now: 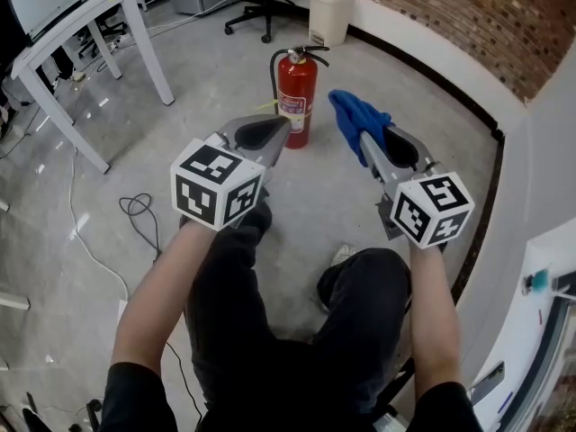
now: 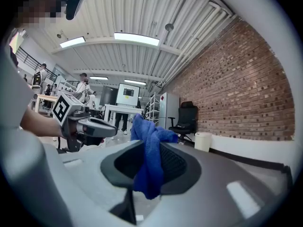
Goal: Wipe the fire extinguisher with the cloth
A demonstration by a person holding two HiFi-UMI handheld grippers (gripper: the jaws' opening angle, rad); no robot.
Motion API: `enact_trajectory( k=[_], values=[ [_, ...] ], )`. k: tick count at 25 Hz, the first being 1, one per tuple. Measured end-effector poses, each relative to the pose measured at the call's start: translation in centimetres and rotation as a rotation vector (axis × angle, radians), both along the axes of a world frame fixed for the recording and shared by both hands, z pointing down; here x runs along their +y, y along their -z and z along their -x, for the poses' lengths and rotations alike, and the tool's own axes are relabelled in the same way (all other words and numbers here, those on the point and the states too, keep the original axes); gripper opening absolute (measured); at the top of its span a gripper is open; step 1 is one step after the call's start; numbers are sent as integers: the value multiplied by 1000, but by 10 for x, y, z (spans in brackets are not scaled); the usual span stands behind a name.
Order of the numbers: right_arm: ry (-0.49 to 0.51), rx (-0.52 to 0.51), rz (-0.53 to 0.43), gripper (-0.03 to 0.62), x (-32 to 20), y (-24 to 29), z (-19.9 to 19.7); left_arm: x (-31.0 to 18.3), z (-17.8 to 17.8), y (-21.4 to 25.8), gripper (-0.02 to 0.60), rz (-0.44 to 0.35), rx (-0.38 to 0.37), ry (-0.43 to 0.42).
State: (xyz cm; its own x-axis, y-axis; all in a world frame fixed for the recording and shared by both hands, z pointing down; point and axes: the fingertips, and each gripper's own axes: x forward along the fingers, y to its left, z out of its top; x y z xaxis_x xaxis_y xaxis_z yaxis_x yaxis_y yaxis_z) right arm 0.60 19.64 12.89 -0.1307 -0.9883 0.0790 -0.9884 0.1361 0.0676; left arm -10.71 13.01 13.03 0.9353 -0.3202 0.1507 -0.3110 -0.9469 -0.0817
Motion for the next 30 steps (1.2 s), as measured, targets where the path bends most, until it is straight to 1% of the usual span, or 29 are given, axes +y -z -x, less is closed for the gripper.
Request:
enact_trajectory(
  k=[4,10,15,21,26,30],
  values=[
    [-9,25,21,100,-15,-5,-9,-18,-6,-9,6,6,-2,-1],
    [-6,65,58,100,-43,-6,-12,-42,-13,-10,6,0,-6,-18],
    [-3,86,69,100,-69,-6,-24,-65,-24,-11,6,-2,-11,-21],
    [17,117,103,100,-119,-24,-45,-108,-41,-25,6,7,-55,-18],
    [39,164,162,100,-166,-54,-61,-147,-60,-50,6,12,-126,-32],
    [54,216,208,100,-200,-69,-72,-172,-70,-60,6,17,-165,-50]
  ],
)
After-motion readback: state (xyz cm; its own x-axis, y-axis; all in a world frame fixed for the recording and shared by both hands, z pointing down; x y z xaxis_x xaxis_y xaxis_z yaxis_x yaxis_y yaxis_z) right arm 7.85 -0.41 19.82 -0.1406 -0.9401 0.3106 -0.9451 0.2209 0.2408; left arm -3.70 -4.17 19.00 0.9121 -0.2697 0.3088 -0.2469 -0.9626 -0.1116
